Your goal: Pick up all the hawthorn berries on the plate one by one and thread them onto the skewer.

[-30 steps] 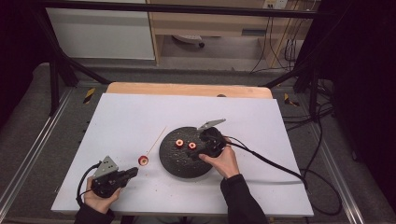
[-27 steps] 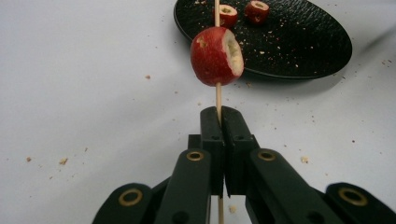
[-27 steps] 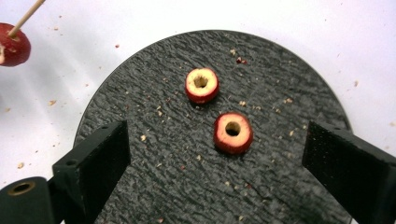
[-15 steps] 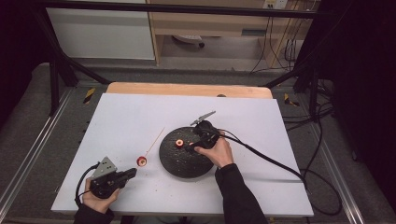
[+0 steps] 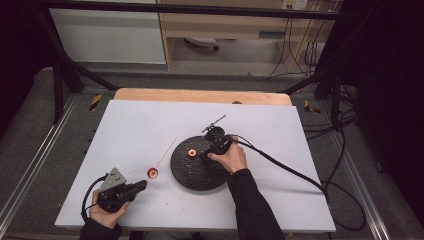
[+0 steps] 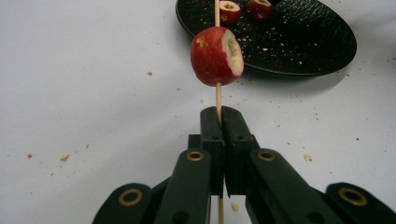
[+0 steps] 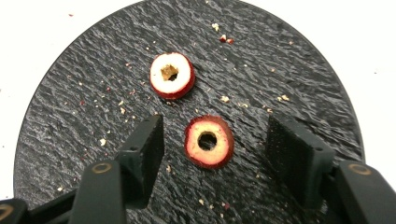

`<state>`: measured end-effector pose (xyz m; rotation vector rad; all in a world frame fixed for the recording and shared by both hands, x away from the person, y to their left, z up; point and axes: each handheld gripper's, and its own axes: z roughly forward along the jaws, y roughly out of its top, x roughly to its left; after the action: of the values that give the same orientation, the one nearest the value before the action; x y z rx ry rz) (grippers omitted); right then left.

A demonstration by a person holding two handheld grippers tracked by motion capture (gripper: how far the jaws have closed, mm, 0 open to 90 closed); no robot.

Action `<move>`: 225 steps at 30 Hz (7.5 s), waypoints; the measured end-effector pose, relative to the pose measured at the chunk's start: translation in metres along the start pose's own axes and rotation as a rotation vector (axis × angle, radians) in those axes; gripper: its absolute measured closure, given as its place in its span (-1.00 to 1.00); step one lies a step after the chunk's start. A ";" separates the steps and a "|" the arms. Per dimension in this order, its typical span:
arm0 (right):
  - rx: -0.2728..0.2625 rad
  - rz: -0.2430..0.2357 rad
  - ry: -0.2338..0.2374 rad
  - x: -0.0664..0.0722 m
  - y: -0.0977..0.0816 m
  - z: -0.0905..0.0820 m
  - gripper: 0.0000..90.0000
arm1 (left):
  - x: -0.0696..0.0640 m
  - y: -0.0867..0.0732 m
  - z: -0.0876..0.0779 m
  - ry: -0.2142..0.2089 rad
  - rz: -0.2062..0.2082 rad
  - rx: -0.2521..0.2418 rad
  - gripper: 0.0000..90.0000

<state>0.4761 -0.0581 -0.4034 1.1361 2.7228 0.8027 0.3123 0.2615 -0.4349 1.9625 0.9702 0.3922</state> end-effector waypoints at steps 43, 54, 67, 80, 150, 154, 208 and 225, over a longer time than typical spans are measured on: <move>0.082 0.037 0.041 -0.002 0.007 0.002 0.39 | 0.000 0.000 0.002 -0.001 0.001 0.005 0.96; 0.068 0.056 0.049 0.001 0.008 -0.013 0.40 | -0.001 0.000 0.002 -0.001 0.003 0.004 0.96; 0.010 0.066 0.067 0.009 0.004 -0.029 0.40 | -0.002 0.000 0.002 -0.001 0.009 0.003 0.96; -0.115 0.072 0.127 0.024 -0.004 -0.038 0.40 | -0.003 0.000 0.001 -0.002 0.005 -0.008 0.96; -0.869 0.481 0.277 0.041 -0.047 -0.019 0.40 | -0.022 0.002 0.004 -0.036 -0.034 -0.070 0.96; -0.899 0.496 0.271 0.039 -0.044 -0.020 0.40 | -0.023 0.002 0.005 -0.041 -0.041 -0.070 0.96; -1.026 0.558 0.291 0.041 -0.045 -0.008 0.40 | -0.047 0.008 0.023 -0.061 -0.084 -0.072 0.95; -1.013 0.570 0.313 0.049 -0.051 0.001 0.40 | -0.052 0.015 0.032 -0.047 -0.119 -0.090 0.96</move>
<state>0.4091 -0.0543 -0.4236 1.5169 1.6081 2.2037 0.3056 0.1992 -0.4356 1.8152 1.0169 0.3159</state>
